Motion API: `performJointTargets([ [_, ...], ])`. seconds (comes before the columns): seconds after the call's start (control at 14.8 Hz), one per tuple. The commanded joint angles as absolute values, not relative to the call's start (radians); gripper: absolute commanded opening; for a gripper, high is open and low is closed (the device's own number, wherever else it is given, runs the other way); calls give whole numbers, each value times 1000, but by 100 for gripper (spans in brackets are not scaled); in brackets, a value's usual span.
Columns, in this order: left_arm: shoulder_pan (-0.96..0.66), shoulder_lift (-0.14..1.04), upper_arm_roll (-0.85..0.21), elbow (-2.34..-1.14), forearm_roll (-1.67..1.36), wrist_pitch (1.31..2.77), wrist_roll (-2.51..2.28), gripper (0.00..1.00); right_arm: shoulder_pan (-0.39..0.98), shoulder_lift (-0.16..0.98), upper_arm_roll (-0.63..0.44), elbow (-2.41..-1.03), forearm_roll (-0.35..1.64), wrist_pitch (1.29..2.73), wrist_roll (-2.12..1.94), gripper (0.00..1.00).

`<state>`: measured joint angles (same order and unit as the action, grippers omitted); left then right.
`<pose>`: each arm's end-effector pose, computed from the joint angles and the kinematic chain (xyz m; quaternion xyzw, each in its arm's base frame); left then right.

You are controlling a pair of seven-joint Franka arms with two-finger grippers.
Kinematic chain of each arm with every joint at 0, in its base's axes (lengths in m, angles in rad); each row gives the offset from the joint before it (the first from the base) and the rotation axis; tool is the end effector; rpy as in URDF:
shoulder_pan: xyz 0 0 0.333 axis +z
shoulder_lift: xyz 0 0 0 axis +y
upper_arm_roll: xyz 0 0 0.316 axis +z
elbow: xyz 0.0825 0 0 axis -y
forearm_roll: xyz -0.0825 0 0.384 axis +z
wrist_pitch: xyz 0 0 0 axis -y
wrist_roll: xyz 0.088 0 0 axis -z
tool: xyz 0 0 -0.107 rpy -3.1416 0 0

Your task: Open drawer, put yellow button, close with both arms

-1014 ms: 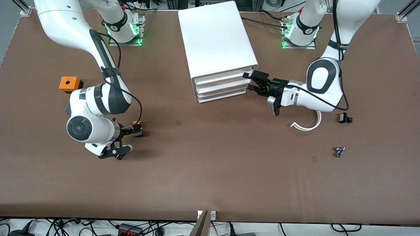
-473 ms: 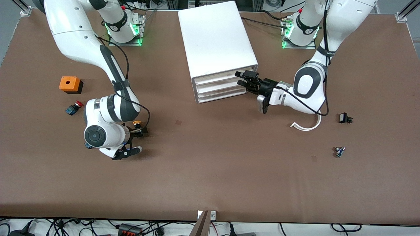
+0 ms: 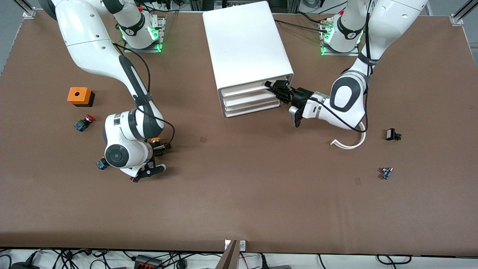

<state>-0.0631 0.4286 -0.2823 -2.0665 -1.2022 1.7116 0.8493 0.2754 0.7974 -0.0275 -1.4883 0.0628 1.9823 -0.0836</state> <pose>0.4812 -0.2633 0.2464 0.7591 -0.1850 -0.1747 0.5993 0.6575 0.1731 0.1771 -0.9771 -0.1491 0.1517 0.0038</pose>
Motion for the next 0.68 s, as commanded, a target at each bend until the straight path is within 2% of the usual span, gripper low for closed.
performJointTargets([
  [0.0,-46,422,-296,-2072,-1227,1703,874,7,279,790,-26,-1508,75,1991,-95,81],
  [0.07,-43,422,-296,-2069,-1227,1704,874,6,278,790,-28,-1508,75,1990,-94,70],
  [0.34,-31,433,-282,-2028,-1213,1709,862,5,278,785,-28,-1503,77,1988,-91,12],
  [0.41,-22,449,-279,-2010,-1212,1709,862,5,278,781,-28,-1497,75,1988,-92,2],
  [0.61,-14,540,-273,-1909,-1204,1715,861,5,273,755,-29,-1482,78,1994,-89,0],
])
